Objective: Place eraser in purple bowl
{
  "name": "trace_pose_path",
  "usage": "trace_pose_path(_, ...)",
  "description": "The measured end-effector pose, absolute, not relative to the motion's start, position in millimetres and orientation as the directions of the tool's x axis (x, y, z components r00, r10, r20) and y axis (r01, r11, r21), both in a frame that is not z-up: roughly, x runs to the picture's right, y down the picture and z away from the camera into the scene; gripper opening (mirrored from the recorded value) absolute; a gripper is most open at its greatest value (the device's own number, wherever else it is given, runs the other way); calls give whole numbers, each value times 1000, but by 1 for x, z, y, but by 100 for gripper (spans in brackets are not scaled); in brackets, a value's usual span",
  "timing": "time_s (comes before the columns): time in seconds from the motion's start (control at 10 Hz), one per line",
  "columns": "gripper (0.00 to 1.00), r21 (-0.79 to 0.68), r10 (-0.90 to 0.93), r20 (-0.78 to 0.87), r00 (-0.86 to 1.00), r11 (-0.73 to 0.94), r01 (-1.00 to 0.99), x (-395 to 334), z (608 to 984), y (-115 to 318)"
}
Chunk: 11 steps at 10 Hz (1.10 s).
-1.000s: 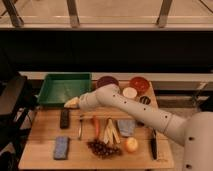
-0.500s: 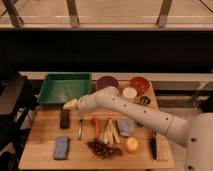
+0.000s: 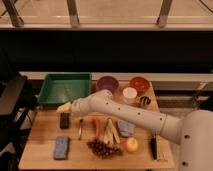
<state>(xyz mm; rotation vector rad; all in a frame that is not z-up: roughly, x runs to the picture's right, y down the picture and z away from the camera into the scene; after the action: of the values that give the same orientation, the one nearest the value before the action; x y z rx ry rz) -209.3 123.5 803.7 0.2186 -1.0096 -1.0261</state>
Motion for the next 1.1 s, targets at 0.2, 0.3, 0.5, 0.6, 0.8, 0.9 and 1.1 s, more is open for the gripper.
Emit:
trace_pose_path(0.2,65,580,-796,592,127,530,619,-211,812,125)
trace_pose_path(0.3,65,576,-796,593,123,525,627,-212,817,128)
trace_pose_path(0.5,65,561,-796,596,108,509,653,-214,826,136)
trace_pose_path(0.6,65,551,-792,601,110,510,661,-212,829,139)
trace_pose_path(0.8,65,531,-782,613,114,515,673,-208,836,146)
trace_pose_path(0.9,65,528,-778,617,113,517,674,-209,837,149)
trace_pose_path(1.1,65,523,-768,631,114,529,669,-214,841,154)
